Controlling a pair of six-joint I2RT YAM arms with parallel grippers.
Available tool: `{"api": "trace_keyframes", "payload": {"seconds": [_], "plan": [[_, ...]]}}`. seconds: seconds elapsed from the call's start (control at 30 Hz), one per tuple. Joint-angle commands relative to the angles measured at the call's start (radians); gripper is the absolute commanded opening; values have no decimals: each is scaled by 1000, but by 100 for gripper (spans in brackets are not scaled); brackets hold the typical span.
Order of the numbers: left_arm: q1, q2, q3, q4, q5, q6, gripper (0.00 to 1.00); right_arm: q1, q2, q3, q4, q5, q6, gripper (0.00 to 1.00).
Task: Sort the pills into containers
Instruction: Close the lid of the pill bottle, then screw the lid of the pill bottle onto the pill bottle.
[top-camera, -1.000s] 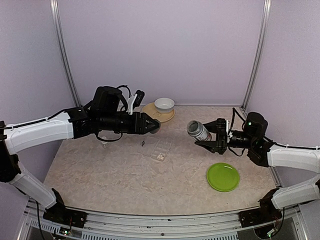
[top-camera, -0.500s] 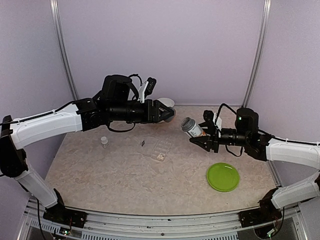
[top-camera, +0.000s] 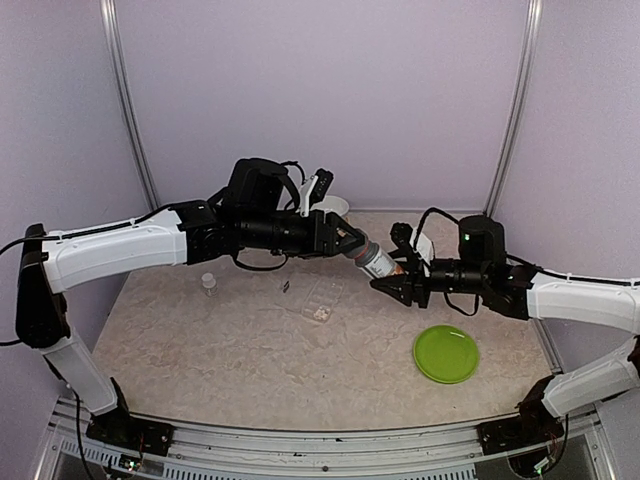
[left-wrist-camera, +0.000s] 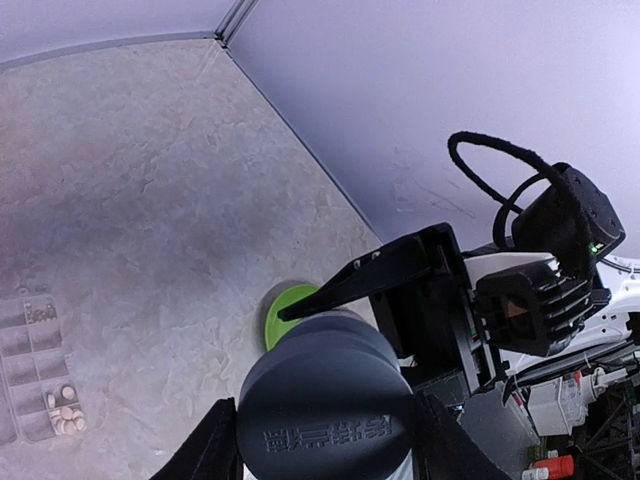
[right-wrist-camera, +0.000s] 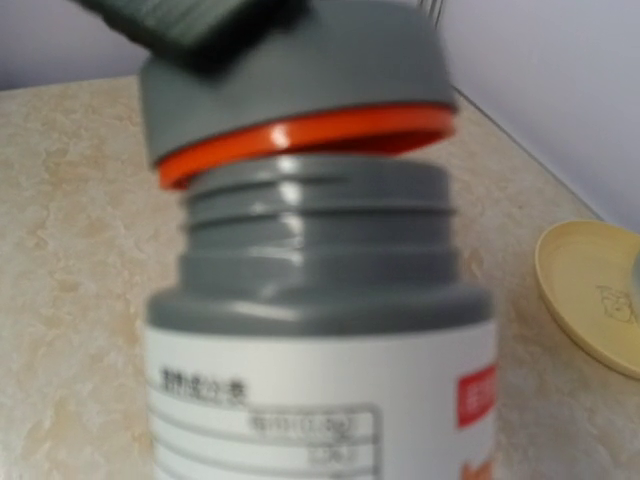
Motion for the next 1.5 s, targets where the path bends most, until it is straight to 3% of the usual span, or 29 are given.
{"api": "trace_keyframes", "payload": {"seconds": [0.0,0.37,0.67,0.93,1.47], "plan": [[-6,11,45,5,24,0,45,24,11,39,-9,33,-13,34],[2,30,29,0,52,-25,45,42,-17,19,21,57,-34,32],[11,0,16,-25,-44,-8,45,42,-48,12,4,49,-51,30],[12,38,31,-26,38,-21,45,57,-64,-10,37,39,-77,30],[37,71,0,3,137,-104,45,114,-74,9,57,194,-125,24]]}}
